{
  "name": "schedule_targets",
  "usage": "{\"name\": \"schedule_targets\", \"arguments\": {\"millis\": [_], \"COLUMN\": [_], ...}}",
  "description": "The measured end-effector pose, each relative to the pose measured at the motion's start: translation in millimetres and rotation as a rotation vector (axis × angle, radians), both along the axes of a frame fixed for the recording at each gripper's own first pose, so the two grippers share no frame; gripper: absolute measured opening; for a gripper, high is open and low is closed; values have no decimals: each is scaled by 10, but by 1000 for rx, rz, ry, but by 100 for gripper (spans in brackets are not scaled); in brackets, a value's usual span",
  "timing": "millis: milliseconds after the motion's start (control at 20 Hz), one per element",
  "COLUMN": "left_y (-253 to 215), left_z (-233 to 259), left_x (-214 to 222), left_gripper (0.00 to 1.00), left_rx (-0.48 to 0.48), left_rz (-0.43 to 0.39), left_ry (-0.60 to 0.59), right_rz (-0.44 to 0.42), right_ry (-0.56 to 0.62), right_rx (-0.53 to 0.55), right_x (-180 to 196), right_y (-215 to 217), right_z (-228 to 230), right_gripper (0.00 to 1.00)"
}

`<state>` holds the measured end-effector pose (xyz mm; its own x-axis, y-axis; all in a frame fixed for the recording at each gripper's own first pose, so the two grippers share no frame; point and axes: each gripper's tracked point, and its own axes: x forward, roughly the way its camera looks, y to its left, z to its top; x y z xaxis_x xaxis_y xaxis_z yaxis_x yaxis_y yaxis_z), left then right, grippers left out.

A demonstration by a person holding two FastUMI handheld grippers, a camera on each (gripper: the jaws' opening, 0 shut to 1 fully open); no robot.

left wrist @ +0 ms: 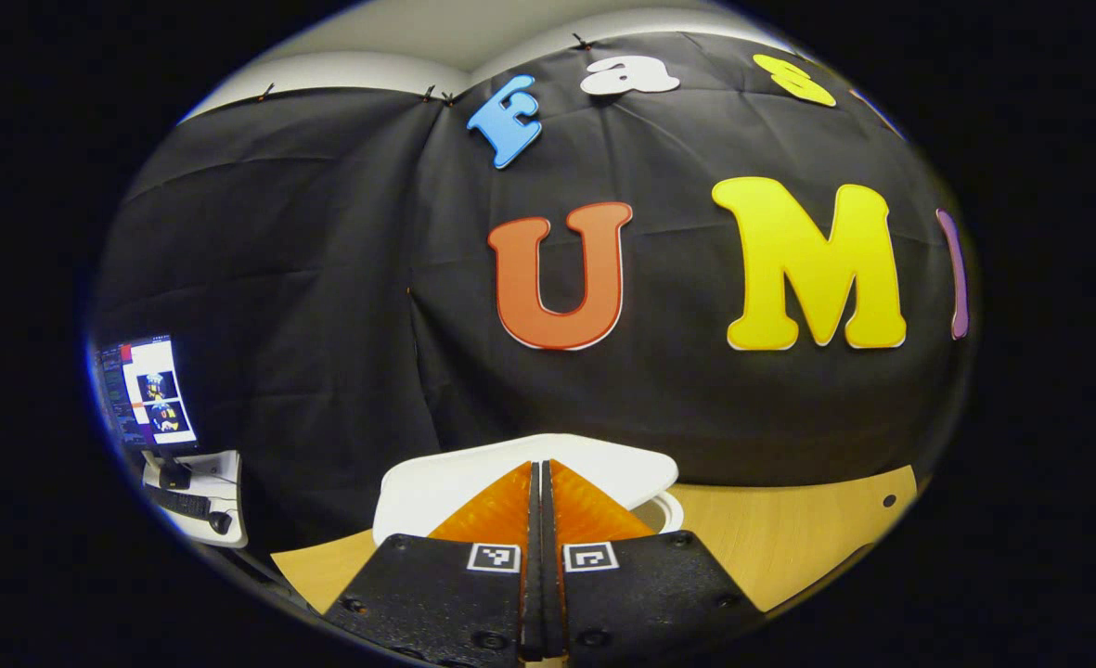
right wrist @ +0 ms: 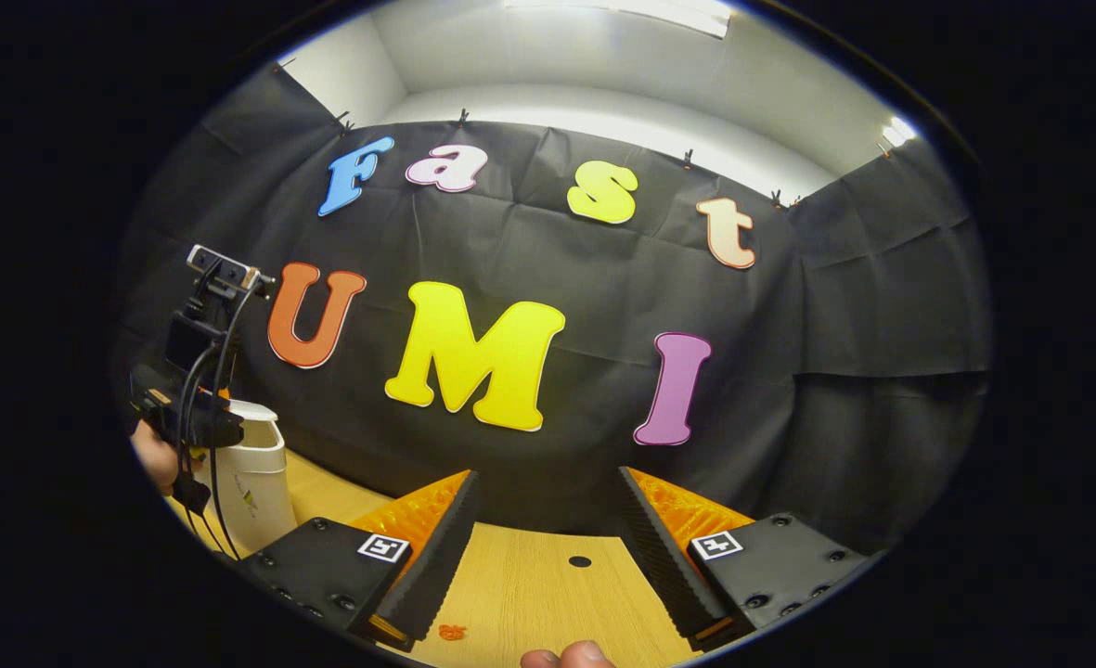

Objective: Press the lid of the desktop garbage bin to open it, pick up the crumpled paper on the desktop and throw it into the bin, then pick up the pop can on the desktop and drop it into the bin, and finally close the garbage bin lid.

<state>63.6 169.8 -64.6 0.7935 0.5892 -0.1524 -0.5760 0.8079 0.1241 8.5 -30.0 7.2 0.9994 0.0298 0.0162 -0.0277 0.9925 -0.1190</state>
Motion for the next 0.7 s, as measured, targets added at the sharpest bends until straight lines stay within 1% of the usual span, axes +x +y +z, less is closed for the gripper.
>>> {"name": "schedule_targets", "arguments": {"millis": [150, 300, 400, 450, 600, 700], "left_y": [-95, -211, -313, -395, -514, -638], "left_z": [186, 265, 278, 272, 347, 407], "left_x": [-1, -14, -21, -24, -89, -130], "left_gripper": [3, 3, 3, 3, 4, 7], "left_rx": [0, 3, -21, -39, -52, -63], "left_rz": [-45, -106, -156, -187, -248, -299], "left_ry": [-32, -30, -38, -38, -58, -69], "right_rz": [6, 21, 22, 24, 34, 38], "right_ry": [-6, -15, -9, -10, -19, -16], "right_rx": [18, 35, 48, 50, 51, 58], "right_x": [1, -1, -5, -15, -51, -58], "right_y": [31, 78, 87, 94, 141, 146], "right_z": [38, 84, 79, 79, 117, 101], "right_gripper": [94, 94, 92, 94, 94, 94]}}
